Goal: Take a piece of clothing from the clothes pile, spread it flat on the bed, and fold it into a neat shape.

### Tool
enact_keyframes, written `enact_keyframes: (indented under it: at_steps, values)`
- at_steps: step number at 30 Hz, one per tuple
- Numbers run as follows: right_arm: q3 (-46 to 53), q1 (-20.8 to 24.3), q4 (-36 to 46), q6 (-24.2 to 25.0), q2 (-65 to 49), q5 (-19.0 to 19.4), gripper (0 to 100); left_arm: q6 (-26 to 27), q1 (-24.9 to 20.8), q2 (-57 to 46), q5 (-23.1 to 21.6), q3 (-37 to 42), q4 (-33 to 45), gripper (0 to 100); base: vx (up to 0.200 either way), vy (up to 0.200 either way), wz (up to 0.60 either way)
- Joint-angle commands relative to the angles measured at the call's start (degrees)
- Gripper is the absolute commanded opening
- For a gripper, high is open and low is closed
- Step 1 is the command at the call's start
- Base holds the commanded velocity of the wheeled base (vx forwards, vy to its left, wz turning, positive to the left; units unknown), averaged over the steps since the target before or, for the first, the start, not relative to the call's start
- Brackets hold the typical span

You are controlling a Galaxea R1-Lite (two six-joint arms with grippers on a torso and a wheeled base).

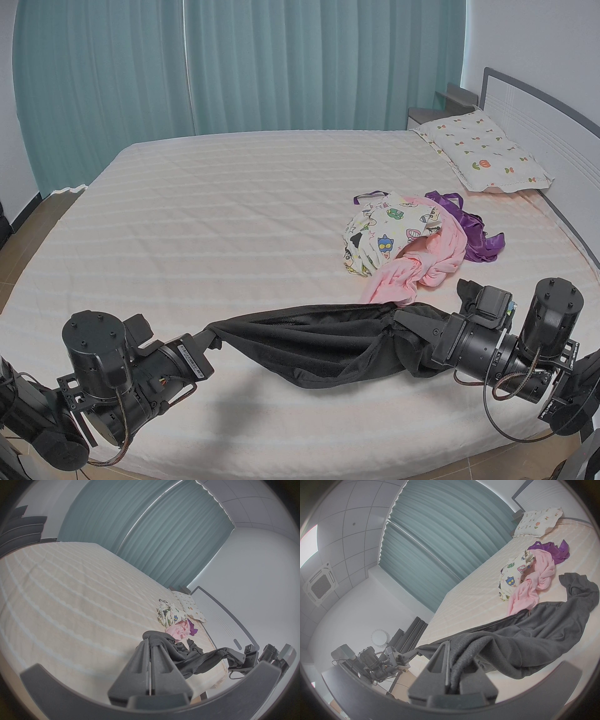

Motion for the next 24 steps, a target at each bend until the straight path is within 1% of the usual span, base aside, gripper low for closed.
enact_keyframes:
  at_steps: [1,24]
  values:
    - [0.0,0.1,0.0,0.0,-0.1,0.0,0,0.0,-0.1,0.1,0.0,0.0,0.0,0,0.0,0.2,0.0]
    - [0.0,0.8,0.0,0.1,-0.1,0.0,0,-0.1,-0.3,0.7,-0.1,0.4,0.0,0,0.0,0.2,0.0]
